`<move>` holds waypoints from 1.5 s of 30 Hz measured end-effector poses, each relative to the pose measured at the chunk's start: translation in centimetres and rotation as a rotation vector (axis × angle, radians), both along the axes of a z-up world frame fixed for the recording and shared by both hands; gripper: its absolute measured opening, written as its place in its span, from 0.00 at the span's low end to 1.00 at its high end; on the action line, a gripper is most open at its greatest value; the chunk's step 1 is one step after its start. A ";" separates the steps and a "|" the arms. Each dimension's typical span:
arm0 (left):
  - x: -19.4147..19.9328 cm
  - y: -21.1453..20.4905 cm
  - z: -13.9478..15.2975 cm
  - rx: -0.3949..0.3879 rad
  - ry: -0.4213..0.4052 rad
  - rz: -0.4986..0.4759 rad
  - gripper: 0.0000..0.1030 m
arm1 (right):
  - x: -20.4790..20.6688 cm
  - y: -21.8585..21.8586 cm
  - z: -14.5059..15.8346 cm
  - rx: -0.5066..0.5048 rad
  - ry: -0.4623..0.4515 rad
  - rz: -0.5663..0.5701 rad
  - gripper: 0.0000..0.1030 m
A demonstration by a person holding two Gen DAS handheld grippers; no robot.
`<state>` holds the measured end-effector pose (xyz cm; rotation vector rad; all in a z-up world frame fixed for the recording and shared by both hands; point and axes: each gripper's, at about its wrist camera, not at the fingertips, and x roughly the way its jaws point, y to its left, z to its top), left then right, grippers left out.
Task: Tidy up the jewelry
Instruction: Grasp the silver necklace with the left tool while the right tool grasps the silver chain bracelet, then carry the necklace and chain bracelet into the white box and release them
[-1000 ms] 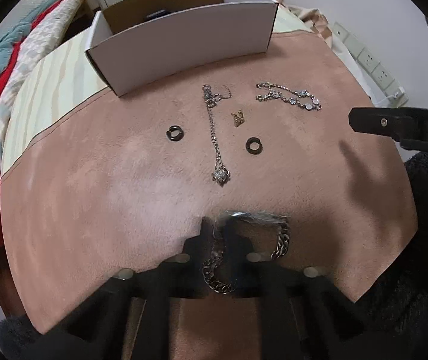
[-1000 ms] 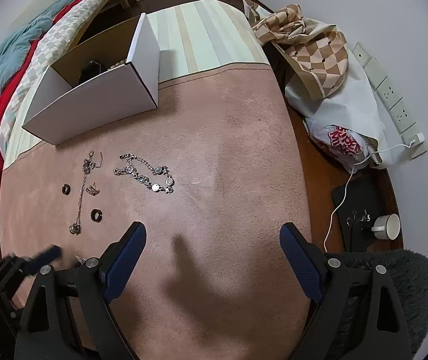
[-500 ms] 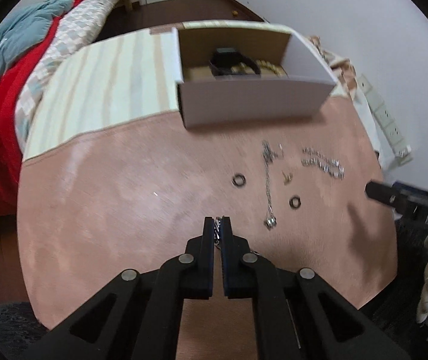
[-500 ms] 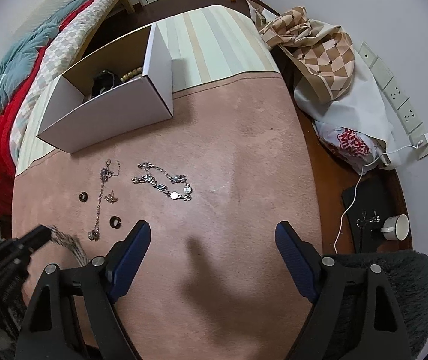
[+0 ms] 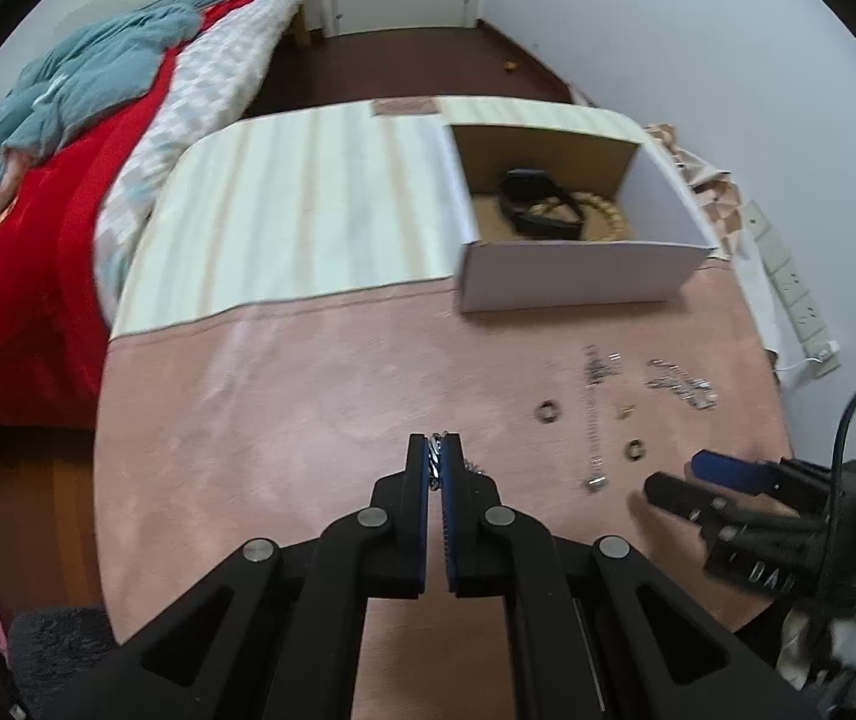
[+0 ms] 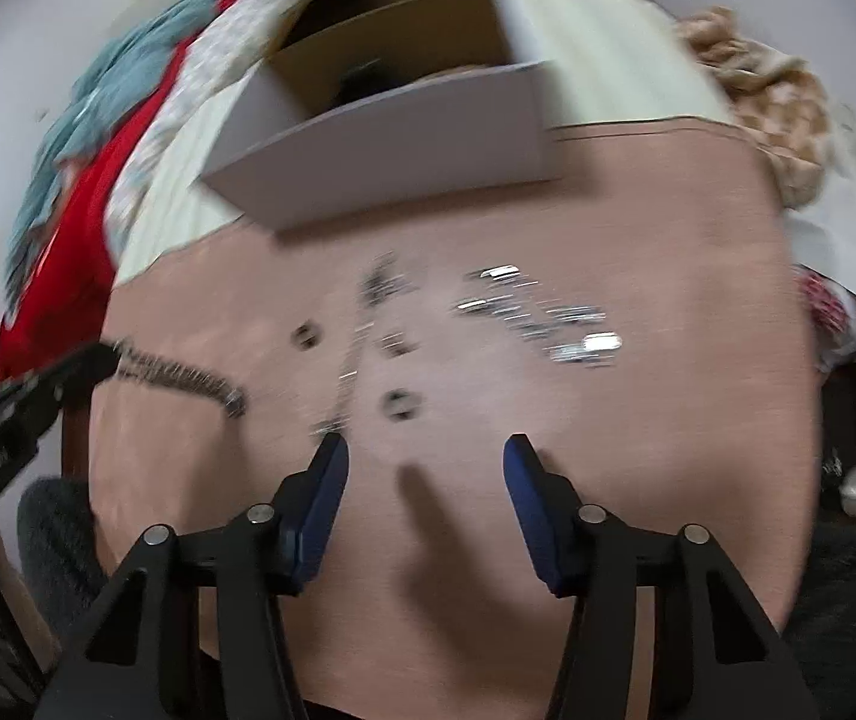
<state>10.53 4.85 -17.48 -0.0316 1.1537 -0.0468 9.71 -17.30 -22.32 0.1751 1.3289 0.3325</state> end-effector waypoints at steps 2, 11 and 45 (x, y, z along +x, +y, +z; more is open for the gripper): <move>-0.2 1.3 -0.5 0.004 0.014 0.027 0.01 | -0.3 1.8 -0.4 0.000 -0.017 0.037 0.54; -0.9 3.8 -1.2 -0.009 0.029 0.076 0.01 | -1.1 7.3 -1.4 -0.141 -0.137 0.152 0.23; 10.4 -3.2 12.5 -0.168 -0.197 -0.109 0.01 | 10.8 -1.7 19.6 0.120 -0.381 -0.053 0.11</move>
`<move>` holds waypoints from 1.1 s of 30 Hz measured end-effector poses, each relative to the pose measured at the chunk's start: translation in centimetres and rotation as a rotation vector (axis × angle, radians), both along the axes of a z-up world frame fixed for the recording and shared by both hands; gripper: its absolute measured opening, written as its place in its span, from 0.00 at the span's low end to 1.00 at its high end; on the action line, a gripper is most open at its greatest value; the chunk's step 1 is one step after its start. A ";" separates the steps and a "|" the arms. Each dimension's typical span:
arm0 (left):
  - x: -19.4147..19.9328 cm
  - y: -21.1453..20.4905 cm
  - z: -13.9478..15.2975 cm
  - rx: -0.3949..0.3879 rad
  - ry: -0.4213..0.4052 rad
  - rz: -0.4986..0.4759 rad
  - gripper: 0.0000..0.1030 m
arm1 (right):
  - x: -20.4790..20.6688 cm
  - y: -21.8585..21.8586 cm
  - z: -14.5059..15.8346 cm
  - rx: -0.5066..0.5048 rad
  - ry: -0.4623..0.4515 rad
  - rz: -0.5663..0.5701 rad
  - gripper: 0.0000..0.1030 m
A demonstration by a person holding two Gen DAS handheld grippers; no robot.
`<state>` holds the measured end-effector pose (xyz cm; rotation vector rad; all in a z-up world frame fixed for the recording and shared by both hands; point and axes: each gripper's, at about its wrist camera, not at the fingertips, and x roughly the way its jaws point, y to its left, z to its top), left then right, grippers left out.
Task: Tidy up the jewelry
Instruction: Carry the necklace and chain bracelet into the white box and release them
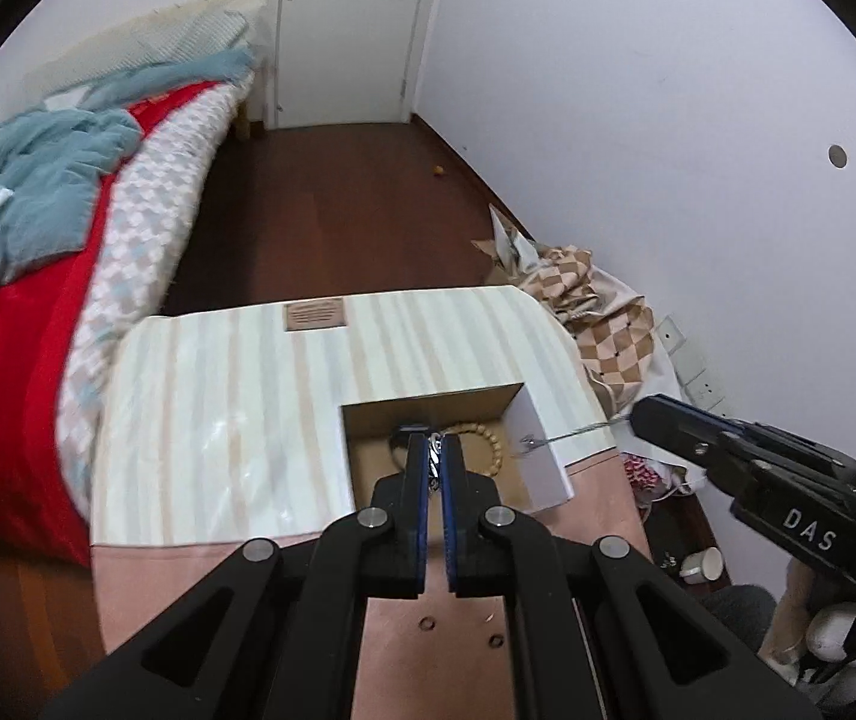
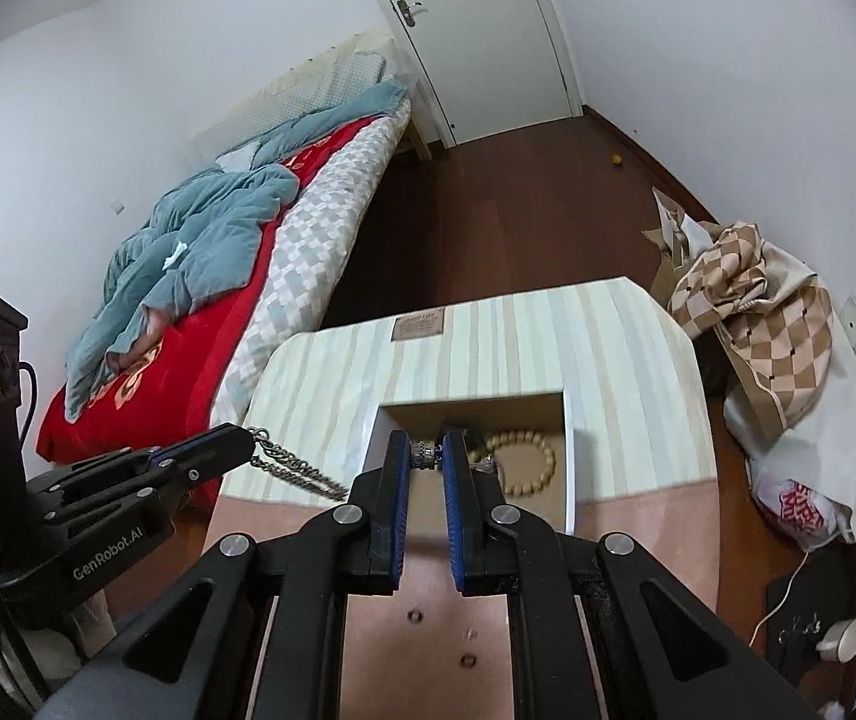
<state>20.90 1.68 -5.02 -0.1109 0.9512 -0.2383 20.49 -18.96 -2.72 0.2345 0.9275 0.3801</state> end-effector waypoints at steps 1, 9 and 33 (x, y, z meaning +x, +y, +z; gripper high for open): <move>1.0 -0.1 -0.7 -0.015 0.025 -0.008 0.01 | 0.8 0.0 -0.3 0.001 0.012 0.000 0.11; 5.5 -0.5 -8.2 -0.044 0.246 -0.007 0.02 | 5.9 0.5 -7.0 -0.046 0.184 0.014 0.11; 5.4 1.8 -9.9 0.242 0.200 0.229 1.00 | 6.9 0.0 -12.4 -0.307 0.337 -0.021 0.87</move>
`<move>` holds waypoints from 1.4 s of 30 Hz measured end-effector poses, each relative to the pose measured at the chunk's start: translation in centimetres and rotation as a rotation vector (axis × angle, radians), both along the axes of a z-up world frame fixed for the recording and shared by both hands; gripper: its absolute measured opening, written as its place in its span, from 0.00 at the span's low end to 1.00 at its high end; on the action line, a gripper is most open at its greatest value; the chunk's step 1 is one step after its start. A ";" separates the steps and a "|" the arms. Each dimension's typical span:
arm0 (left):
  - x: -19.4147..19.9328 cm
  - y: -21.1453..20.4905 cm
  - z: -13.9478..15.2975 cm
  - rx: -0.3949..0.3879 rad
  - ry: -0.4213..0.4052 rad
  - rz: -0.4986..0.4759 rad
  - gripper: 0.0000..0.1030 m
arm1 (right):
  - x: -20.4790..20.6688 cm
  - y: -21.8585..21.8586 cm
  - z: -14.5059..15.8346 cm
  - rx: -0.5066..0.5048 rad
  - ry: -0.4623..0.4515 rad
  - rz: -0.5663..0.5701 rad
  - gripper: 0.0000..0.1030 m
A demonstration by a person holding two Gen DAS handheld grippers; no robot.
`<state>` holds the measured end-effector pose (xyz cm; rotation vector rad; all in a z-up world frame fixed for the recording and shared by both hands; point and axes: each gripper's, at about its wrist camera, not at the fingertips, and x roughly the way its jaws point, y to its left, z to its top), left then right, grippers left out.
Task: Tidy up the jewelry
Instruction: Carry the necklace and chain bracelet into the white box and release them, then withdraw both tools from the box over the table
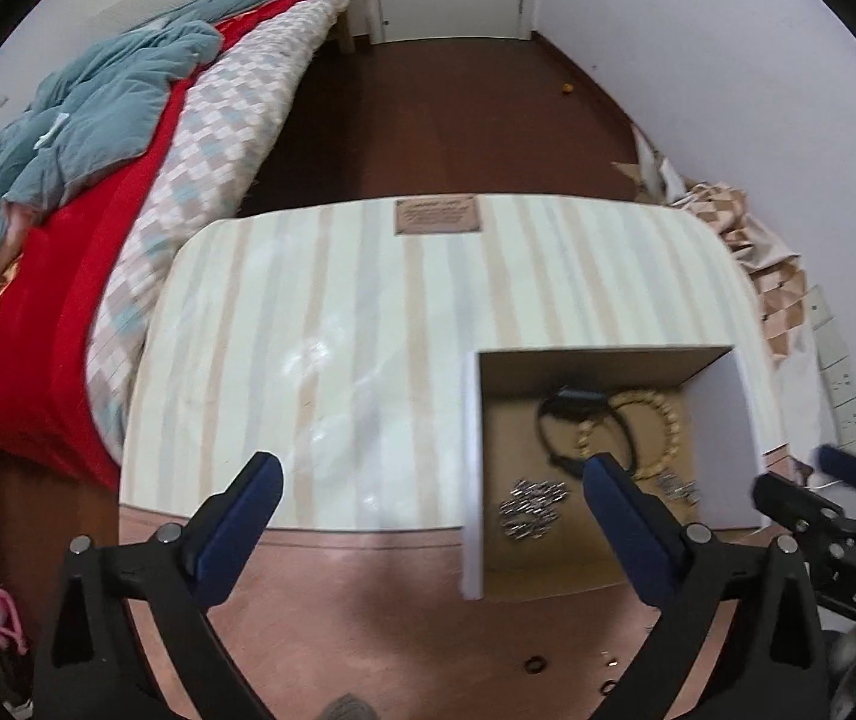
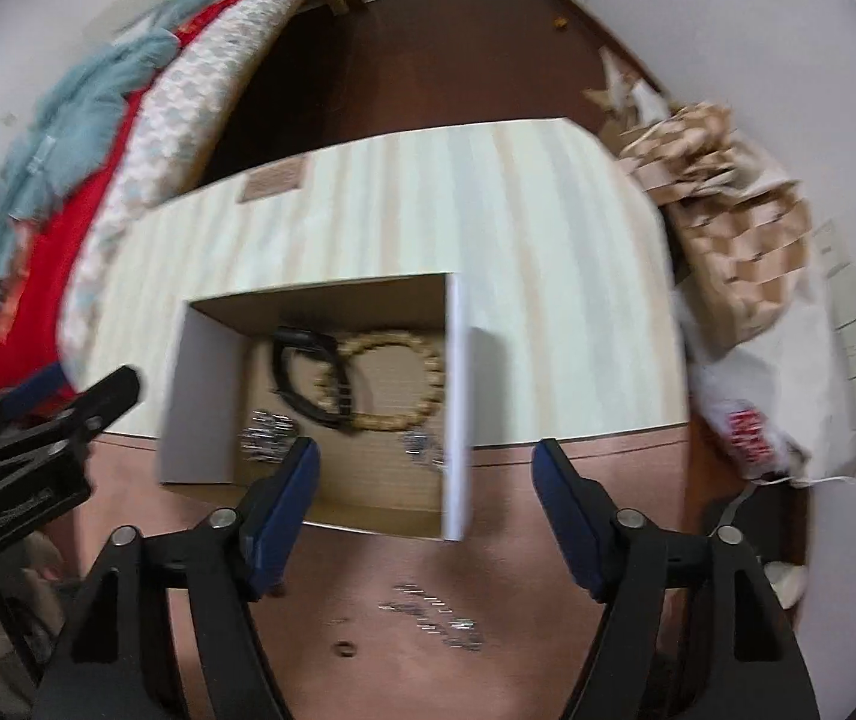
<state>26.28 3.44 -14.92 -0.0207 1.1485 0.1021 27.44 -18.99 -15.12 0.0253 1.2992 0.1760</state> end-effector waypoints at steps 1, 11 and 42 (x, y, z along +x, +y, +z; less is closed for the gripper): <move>-0.3 0.0 -0.3 0.017 0.000 0.004 1.00 | -0.2 0.2 -0.2 -0.035 -0.005 -0.001 0.92; -2.6 0.1 -0.4 0.071 -0.027 0.025 1.00 | -2.1 1.0 -0.7 -0.107 -0.025 -0.006 0.96; -14.0 -0.6 9.4 0.099 -0.248 0.060 1.00 | -13.6 1.2 11.5 -0.103 -0.281 -0.007 0.96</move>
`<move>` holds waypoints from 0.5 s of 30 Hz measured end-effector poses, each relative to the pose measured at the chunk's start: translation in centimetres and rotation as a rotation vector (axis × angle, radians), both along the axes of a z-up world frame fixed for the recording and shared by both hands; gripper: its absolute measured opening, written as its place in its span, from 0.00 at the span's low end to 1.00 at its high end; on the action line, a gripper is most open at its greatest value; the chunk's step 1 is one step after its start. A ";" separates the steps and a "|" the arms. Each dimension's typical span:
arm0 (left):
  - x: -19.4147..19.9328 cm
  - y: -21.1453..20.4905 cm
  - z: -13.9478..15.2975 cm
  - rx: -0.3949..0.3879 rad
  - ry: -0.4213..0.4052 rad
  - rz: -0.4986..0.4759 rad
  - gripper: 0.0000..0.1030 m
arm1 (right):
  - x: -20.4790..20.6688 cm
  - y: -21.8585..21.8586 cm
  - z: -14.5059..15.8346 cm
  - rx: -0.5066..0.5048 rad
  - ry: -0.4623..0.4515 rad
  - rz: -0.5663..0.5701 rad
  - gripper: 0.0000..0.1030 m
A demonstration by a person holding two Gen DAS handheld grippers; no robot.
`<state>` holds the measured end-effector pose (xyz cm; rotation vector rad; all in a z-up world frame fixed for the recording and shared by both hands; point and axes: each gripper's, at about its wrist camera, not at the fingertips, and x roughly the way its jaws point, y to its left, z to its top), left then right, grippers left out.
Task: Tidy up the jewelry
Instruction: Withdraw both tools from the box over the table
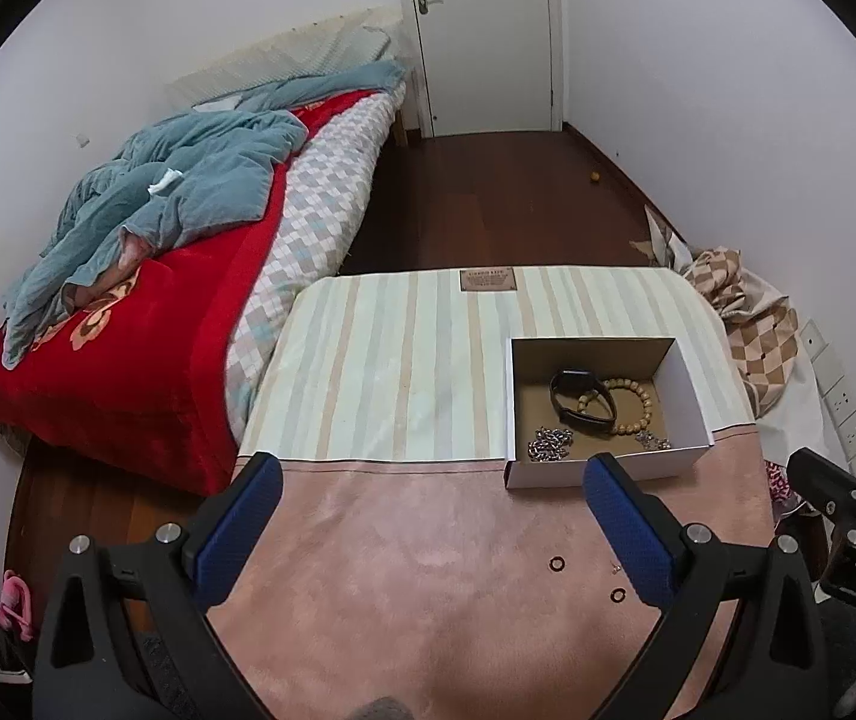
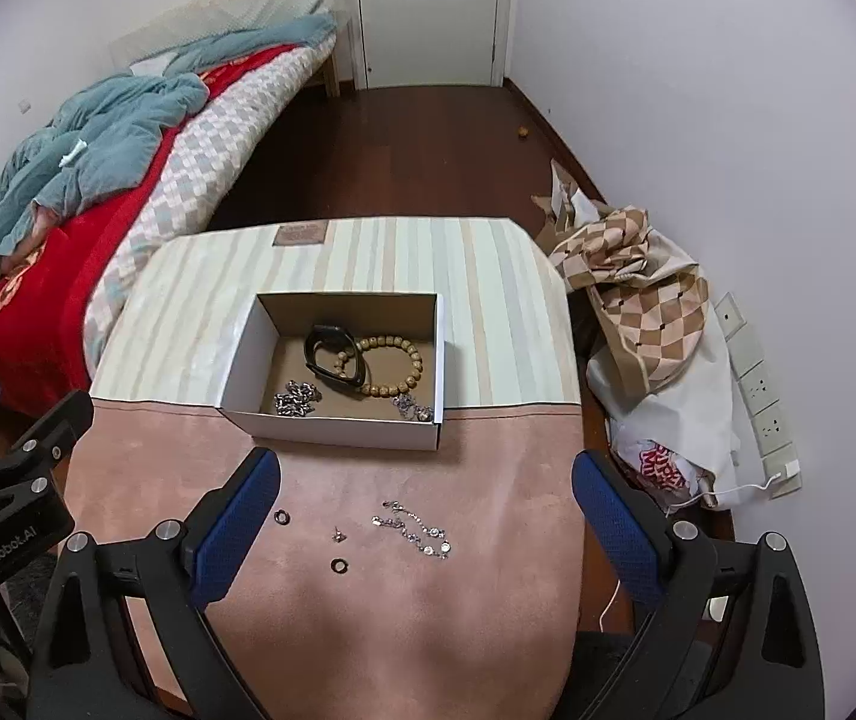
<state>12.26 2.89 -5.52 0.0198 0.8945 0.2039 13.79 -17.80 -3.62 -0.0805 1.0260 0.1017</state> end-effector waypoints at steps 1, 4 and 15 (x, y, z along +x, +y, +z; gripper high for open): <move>-0.3 0.0 0.2 -0.004 -0.003 -0.001 1.00 | -0.3 -0.1 0.4 -0.002 -0.009 -0.001 0.96; -1.1 -0.2 0.8 -0.005 -0.013 -0.007 1.00 | -1.3 -0.2 1.5 -0.003 -0.033 -0.001 0.96; -3.1 -0.3 2.7 -0.010 -0.069 -0.001 1.00 | -3.4 -0.7 4.0 0.014 -0.081 -0.001 0.96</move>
